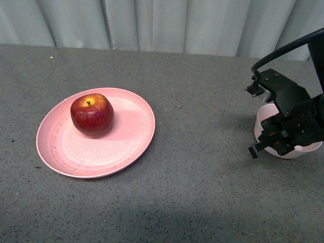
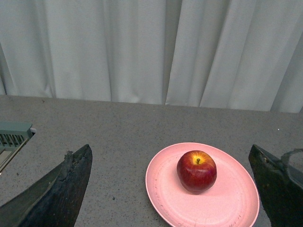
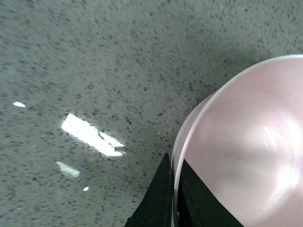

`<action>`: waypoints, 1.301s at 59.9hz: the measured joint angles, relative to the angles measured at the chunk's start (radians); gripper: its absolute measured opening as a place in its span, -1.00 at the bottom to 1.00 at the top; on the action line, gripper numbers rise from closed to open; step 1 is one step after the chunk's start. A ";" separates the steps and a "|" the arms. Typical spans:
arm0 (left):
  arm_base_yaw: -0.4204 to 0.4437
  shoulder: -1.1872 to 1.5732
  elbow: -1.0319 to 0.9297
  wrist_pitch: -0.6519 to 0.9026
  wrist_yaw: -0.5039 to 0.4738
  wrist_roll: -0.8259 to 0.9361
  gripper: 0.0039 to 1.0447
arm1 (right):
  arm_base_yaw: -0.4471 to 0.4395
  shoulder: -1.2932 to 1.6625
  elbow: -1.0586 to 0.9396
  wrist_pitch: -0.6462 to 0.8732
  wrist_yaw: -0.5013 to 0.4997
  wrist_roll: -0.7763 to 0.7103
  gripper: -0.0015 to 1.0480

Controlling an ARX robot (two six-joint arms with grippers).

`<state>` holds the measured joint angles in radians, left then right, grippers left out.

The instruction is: Move apple from plate to bowl

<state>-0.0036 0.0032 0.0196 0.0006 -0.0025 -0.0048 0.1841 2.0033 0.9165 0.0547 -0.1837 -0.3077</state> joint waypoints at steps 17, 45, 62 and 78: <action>0.000 0.000 0.000 0.000 0.000 0.000 0.88 | 0.119 -0.115 0.007 -0.039 -0.205 0.063 -0.98; 0.000 0.000 0.000 0.000 0.000 0.000 0.88 | 0.249 0.055 0.155 -0.081 -0.175 0.100 -0.98; 0.000 0.000 0.000 0.000 0.000 0.000 0.88 | 0.271 0.107 0.201 -0.085 -0.177 0.113 -0.98; 0.000 0.000 0.000 0.000 0.000 0.000 0.88 | 0.276 0.116 0.200 -0.036 -0.184 0.146 -0.39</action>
<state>-0.0036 0.0032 0.0196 0.0006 -0.0025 -0.0048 0.4602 2.1193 1.1160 0.0185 -0.3679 -0.1612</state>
